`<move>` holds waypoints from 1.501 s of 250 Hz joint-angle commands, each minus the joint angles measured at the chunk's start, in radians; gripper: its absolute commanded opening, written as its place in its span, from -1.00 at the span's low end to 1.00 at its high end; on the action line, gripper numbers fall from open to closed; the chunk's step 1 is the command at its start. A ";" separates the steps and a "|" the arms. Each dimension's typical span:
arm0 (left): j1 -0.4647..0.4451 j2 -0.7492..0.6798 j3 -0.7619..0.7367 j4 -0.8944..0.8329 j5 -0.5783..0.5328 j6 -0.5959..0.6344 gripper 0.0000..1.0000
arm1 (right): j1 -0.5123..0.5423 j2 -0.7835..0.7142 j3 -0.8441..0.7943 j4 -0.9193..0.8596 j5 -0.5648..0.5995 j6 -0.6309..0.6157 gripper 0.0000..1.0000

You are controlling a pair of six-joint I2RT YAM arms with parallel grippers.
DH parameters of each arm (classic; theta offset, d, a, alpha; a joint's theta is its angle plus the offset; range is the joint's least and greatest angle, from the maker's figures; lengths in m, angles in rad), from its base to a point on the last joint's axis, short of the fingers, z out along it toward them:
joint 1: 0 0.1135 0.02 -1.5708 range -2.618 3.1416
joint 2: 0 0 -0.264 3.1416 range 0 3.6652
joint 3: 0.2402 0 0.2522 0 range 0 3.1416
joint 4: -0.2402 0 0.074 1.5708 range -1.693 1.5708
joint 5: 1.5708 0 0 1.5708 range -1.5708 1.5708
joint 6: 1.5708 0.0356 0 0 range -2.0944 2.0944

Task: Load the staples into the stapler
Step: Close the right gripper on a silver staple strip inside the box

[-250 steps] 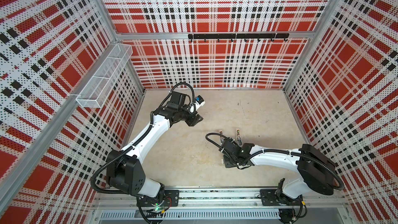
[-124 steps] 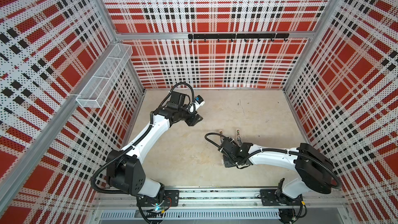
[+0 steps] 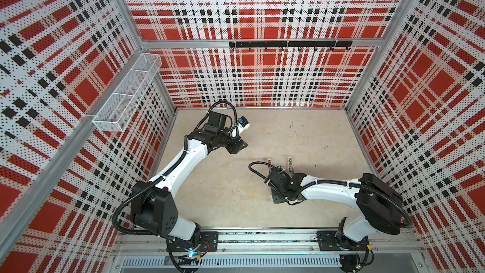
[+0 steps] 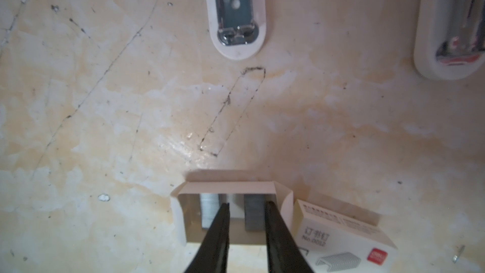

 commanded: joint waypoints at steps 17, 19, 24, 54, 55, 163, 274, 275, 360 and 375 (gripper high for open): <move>0.009 0.010 -0.005 0.024 0.021 -0.014 0.12 | 0.004 0.023 0.029 -0.019 0.025 0.003 -0.44; 0.009 0.010 -0.005 0.024 0.021 -0.014 0.12 | 0.004 0.023 0.029 -0.020 0.026 0.003 -0.44; 0.010 0.010 -0.006 0.024 0.021 -0.013 0.12 | 0.005 0.024 0.030 -0.021 0.026 0.003 -0.44; 0.013 0.013 -0.007 0.025 0.026 -0.016 0.12 | 0.003 0.029 0.033 -0.026 0.032 0.001 -0.43; 0.013 0.012 -0.007 0.026 0.026 -0.015 0.12 | 0.003 0.029 0.033 -0.026 0.032 0.001 -0.43; 0.018 0.011 -0.014 0.027 0.034 -0.021 0.12 | 0.002 0.039 0.031 -0.009 0.025 0.000 -0.43; 0.021 0.015 -0.023 0.036 0.037 -0.027 0.12 | -0.001 0.051 0.036 0.002 0.017 -0.008 -0.51; 0.021 0.015 -0.023 0.036 0.038 -0.027 0.12 | -0.001 0.052 0.036 0.002 0.016 -0.008 -0.51; 0.021 0.017 -0.019 0.038 0.038 -0.031 0.12 | -0.003 0.038 0.041 -0.002 0.022 -0.018 -0.68; 0.021 0.016 -0.018 0.037 0.039 -0.032 0.12 | -0.003 0.038 0.045 -0.003 0.022 -0.023 -0.71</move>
